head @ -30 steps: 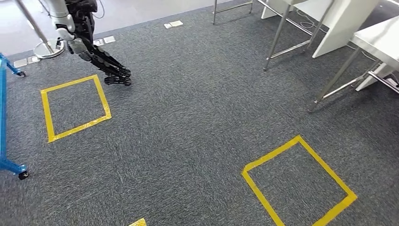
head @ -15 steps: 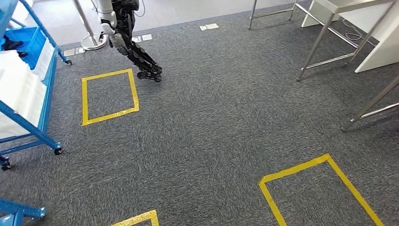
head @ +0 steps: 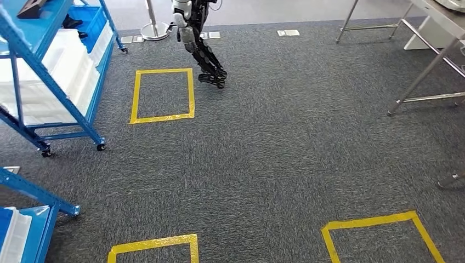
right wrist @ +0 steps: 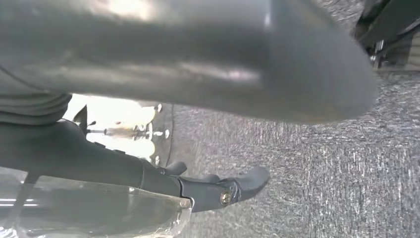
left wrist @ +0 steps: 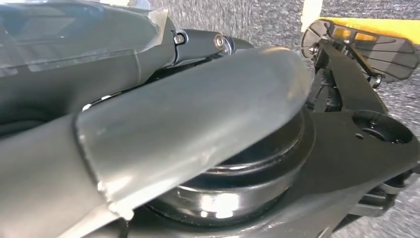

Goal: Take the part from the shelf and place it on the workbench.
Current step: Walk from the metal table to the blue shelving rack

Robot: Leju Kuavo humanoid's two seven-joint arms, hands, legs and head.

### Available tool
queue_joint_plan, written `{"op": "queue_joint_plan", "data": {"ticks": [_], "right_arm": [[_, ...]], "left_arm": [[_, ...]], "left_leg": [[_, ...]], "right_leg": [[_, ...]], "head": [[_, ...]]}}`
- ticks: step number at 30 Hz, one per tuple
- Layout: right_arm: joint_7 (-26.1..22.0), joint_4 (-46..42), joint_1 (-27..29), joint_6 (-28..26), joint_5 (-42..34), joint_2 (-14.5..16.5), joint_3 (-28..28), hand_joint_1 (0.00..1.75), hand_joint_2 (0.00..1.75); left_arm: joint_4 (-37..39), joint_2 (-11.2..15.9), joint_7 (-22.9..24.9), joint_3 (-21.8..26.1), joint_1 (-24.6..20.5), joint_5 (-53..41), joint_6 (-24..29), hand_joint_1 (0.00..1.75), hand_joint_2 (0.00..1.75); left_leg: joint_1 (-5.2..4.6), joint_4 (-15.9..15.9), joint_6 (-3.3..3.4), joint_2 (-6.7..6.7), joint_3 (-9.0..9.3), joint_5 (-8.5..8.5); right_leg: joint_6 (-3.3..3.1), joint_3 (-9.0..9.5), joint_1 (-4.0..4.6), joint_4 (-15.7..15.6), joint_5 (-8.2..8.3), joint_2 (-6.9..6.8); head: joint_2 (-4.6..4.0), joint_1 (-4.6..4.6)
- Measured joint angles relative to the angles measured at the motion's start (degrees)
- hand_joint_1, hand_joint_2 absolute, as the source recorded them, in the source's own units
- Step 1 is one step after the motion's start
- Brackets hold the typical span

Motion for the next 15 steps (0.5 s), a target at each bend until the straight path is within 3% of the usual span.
{"op": "queue_joint_plan", "data": {"ticks": [2, 3, 4, 5, 7, 9, 11, 12, 13, 15], "right_arm": [[0.0, 0.0, 0.3, 0.0, -0.1, 0.0, -0.4, 0.00, 0.00], [0.0, 0.0, 0.4, 0.0, -0.2, 0.0, -0.6, 0.00, 0.00], [0.0, 0.0, 0.4, -0.1, -0.2, 0.0, -0.7, 0.00, 0.00], [0.0, 0.0, 0.4, -0.1, -0.2, 0.0, -0.7, 0.00, 0.00], [0.0, 0.0, 0.3, -0.3, -0.1, 0.0, -1.0, 0.00, 0.00], [0.0, 0.0, 0.2, -0.4, 0.0, 0.1, -1.3, 0.00, 0.00], [0.0, 0.0, 0.1, -0.6, 0.2, 0.1, -1.7, 0.00, 0.00], [0.0, 0.0, 0.0, -0.7, 0.3, 0.1, -1.8, 0.00, 0.00], [0.0, -0.1, 0.0, -0.7, 0.4, 0.2, -1.9, 0.00, 0.00], [0.0, -0.1, 0.1, -0.8, 0.5, 0.2, -2.1, 0.00, 0.00]], "left_arm": [[0.0, -0.2, -0.3, -0.1, 0.0, 0.0, -0.2, 0.00, 0.00], [0.0, -0.2, -0.4, -0.1, -0.1, 0.0, -0.2, 0.00, 0.00], [0.0, -0.3, -0.6, -0.1, -0.1, 0.0, 0.1, 0.00, 0.00], [0.0, -0.4, -0.8, -0.1, -0.3, 0.1, 0.7, 0.00, 0.00], [0.0, -0.8, -1.5, -0.1, -0.6, 0.6, 3.1, 0.00, 0.00], [0.0, -1.2, -2.5, -0.1, -1.1, 1.4, 6.6, 0.00, 0.00], [0.1, -1.5, -3.6, 0.0, -1.2, 2.2, 9.4, 0.00, 0.00], [0.2, -1.5, -4.0, 0.0, -1.2, 2.5, 10.1, 0.00, 0.00], [0.3, -1.6, -4.3, 0.1, -1.2, 2.7, 10.4, 0.00, 0.00], [0.4, -1.6, -4.6, 0.1, -1.3, 3.0, 10.4, 0.00, 0.00]], "left_leg": [[-0.16, 0.0, 0.25, -1.64, -0.21, 0.14], [-0.25, 0.0, 0.30, -2.55, -0.26, 0.20], [-0.30, 0.1, 0.32, -3.46, -0.25, 0.25], [-0.33, 0.1, 0.28, -4.34, -0.20, 0.29], [-0.45, 0.3, 0.03, -5.93, -0.18, 0.36], [-0.62, 0.4, -0.48, -7.31, -0.42, 0.46], [-0.50, 0.4, -1.13, -8.37, -0.78, 0.66], [-0.41, 0.6, -1.37, -7.98, -1.03, 0.56], [-0.39, 1.6, -1.62, -6.56, -1.60, -0.20], [-0.37, 6.9, -2.04, -2.69, -4.03, -3.66]], "right_leg": [[-0.04, -4.02, 0.00, 7.9, -2.67, 1.29], [0.20, -5.02, 0.03, 9.6, -2.80, 1.44], [0.59, -4.82, 0.06, 8.8, -1.91, 1.60], [1.03, -3.52, 0.03, 5.8, -0.29, 1.92], [1.59, 0.11, -0.16, -2.5, 3.18, 4.11], [1.15, 1.86, -0.25, -7.1, 4.68, 5.71], [0.15, 2.17, -0.21, -7.6, 4.94, 4.88], [-0.29, 2.32, -0.31, -7.7, 5.13, 4.26], [-0.78, 2.42, -0.41, -7.8, 5.34, 3.58], [-1.49, 2.39, -0.36, -7.9, 5.51, 2.06]], "head": [[0.00, 0.03], [0.00, 0.03], [0.00, 0.04], [0.00, 0.03], [0.00, 0.04], [0.00, 0.02], [0.00, -0.01], [0.00, 0.00], [0.00, -0.14], [0.00, -0.45]]}}
